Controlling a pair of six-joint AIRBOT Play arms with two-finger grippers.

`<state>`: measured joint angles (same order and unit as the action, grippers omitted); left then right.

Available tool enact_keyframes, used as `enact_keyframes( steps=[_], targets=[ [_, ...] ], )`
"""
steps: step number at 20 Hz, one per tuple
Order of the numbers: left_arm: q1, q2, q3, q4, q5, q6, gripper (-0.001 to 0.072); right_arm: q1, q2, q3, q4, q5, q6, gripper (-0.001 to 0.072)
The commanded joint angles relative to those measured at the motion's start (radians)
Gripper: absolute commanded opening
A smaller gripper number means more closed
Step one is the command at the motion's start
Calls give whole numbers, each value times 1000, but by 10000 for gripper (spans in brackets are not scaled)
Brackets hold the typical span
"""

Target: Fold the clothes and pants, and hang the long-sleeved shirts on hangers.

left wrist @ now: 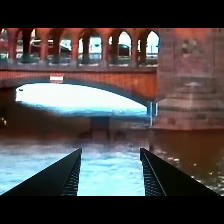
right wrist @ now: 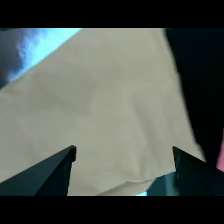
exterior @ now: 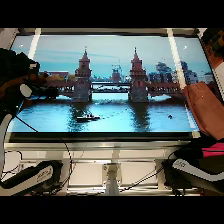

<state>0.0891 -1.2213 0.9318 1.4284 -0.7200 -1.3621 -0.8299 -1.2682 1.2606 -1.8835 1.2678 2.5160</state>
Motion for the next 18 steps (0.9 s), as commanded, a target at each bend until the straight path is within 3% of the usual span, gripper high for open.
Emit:
enact_keyframes(
  steps=[1, 5, 7, 11, 15, 18],
  targets=[
    [0, 0, 1, 0, 0, 0, 440, 2, 2, 0, -28, 8, -86, 680],
    [0, 0, 1, 0, 0, 0, 440, 7, 11, 13, 3, -50, -342, 672],
    [0, 0, 1, 0, 0, 0, 440, 25, 50, 18, -2, -83, -418, 429],
    [0, 0, 1, 0, 0, 0, 440, 105, 201, 17, 21, -314, -418, 8],
    [0, 0, 1, 0, 0, 0, 440, 264, 363, 17, 31, -466, -418, 6],
    [0, 0, 1, 0, 0, 0, 440, 419, 452, 17, 31, -490, -440, 7]
  ],
)
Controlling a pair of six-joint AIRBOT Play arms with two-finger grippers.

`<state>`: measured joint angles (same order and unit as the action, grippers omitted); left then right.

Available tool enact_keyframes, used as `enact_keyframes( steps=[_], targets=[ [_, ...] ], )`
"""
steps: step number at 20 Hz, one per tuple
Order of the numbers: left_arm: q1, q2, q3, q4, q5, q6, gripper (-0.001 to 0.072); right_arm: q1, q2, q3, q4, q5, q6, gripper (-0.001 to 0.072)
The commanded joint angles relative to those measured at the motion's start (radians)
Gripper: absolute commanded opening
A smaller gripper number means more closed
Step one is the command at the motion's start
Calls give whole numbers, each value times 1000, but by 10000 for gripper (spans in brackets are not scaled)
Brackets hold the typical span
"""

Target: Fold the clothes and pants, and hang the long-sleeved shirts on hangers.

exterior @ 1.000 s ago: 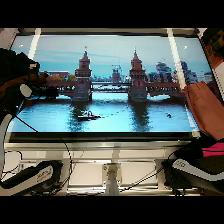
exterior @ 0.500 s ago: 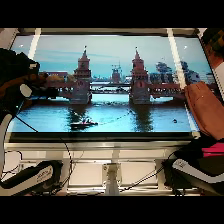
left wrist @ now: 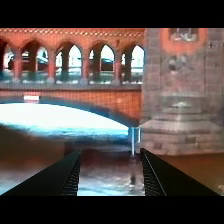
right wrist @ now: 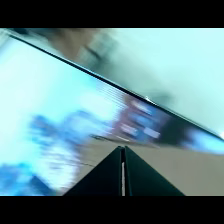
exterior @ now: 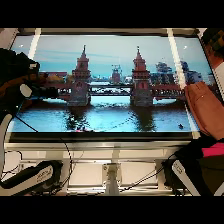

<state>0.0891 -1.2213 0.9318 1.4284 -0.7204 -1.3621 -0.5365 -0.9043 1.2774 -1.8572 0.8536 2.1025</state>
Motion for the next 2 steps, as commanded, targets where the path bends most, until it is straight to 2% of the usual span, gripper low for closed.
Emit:
enact_keyframes(
  steps=[1, 2],
  targets=[
    [0, 0, 1, 0, 0, 0, 440, 177, 104, 0, 5, -76, -56, 7],
    [0, 0, 1, 0, 0, 0, 439, 230, 113, 0, 5, -76, -82, 6]
  ],
)
